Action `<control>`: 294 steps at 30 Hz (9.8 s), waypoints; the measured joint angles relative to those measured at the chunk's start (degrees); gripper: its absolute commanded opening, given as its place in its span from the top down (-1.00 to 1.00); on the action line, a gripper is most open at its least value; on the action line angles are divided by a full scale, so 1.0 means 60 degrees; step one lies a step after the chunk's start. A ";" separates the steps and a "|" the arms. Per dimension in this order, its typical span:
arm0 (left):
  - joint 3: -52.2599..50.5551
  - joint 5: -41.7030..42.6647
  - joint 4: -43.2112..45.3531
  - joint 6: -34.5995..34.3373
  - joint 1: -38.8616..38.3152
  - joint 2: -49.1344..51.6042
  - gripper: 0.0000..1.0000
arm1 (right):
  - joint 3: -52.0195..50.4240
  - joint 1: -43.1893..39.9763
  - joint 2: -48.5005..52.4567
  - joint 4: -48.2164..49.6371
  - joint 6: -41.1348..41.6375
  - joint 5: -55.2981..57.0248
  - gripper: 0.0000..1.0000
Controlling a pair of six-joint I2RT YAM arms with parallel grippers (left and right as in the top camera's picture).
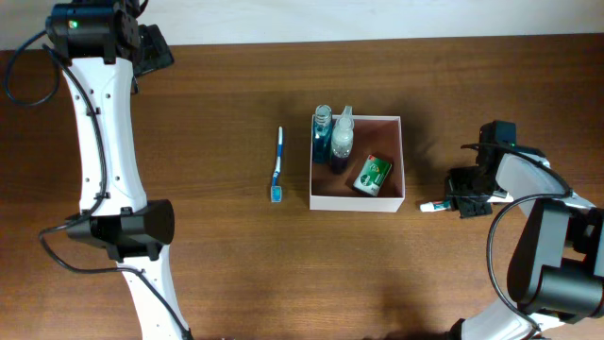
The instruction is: Pack container
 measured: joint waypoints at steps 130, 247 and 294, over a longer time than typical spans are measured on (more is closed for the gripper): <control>0.0000 0.0000 -0.0280 -0.0004 0.0000 0.0000 -0.99 | 0.6532 -0.1319 0.3945 -0.2827 -1.5038 0.1610 -0.98; 0.0000 0.0000 -0.0714 0.0000 0.0000 0.0000 -0.99 | 1.3085 0.3738 0.4411 -0.8746 -1.1646 -0.1027 -0.29; -0.4153 0.2470 0.1617 0.1118 -0.3060 0.0007 -0.91 | 1.3078 -0.2721 0.4411 -0.6987 -1.0473 0.0845 -0.98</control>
